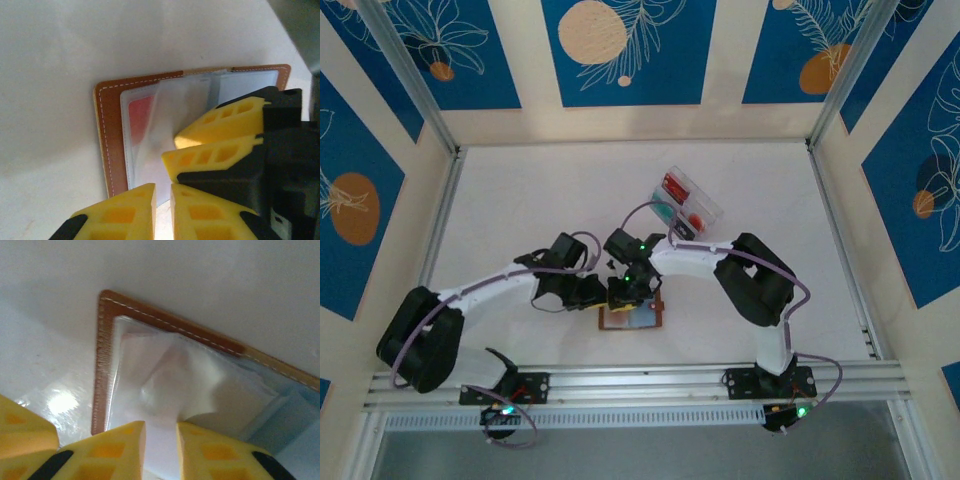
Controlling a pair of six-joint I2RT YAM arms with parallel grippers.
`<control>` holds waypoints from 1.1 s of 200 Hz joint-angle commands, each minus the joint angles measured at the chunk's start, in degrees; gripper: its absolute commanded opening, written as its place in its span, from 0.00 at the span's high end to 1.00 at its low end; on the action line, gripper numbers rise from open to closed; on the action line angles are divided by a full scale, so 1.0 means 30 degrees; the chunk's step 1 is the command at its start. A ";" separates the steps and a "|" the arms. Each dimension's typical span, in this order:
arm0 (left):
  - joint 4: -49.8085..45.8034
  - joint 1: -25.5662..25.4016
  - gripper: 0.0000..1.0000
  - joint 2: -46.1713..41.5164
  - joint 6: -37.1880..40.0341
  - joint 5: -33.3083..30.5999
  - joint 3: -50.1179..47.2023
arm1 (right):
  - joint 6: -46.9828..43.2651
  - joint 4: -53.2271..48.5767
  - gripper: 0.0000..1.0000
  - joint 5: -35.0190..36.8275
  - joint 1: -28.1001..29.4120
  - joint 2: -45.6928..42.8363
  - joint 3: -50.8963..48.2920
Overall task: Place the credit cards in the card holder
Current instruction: Flip over the card slot in the card holder, then pick up the credit card from the storage box.
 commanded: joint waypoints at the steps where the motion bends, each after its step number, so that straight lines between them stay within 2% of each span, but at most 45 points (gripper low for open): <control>1: 0.1279 -0.0253 0.86 0.0967 -0.0401 0.0215 -0.0037 | -0.0058 -0.0084 0.72 -0.0633 -0.0164 0.0103 0.0002; 36: 0.2418 -0.0333 0.86 0.1778 -0.0521 0.0400 -0.0319 | -0.0139 -0.0113 0.75 -0.1073 -0.0328 0.0117 -0.0144; 69: 0.2905 -0.0385 0.88 0.2238 -0.0761 0.0479 -0.0711 | -0.0002 0.0519 0.87 -0.1880 -0.0522 0.0270 -0.0312; 101: 0.1110 0.0087 0.89 0.0049 -0.0919 -0.1117 -0.0855 | 0.0021 0.2107 0.83 -0.3565 -0.0699 -0.0434 -0.0836; 126: 0.0161 0.0683 0.88 -0.1671 -0.0973 -0.1146 -0.1017 | -0.0051 0.2461 0.82 -0.4275 -0.1007 -0.0968 -0.0807; 170: -0.0658 0.0227 0.87 -0.1876 -0.0239 -0.0810 -0.0012 | -0.0824 -0.0121 0.78 -0.2034 -0.1692 -0.3076 -0.0331; 205: 0.0218 -0.0896 0.87 0.0167 -0.0243 -0.0782 0.1117 | -0.1002 -0.1811 0.79 0.0124 -0.3348 -0.4869 -0.1204; 220: 0.0788 -0.1177 0.87 0.1127 -0.0299 -0.0736 0.1202 | -0.1368 -0.2791 0.74 0.1556 -0.4370 -0.5421 -0.1161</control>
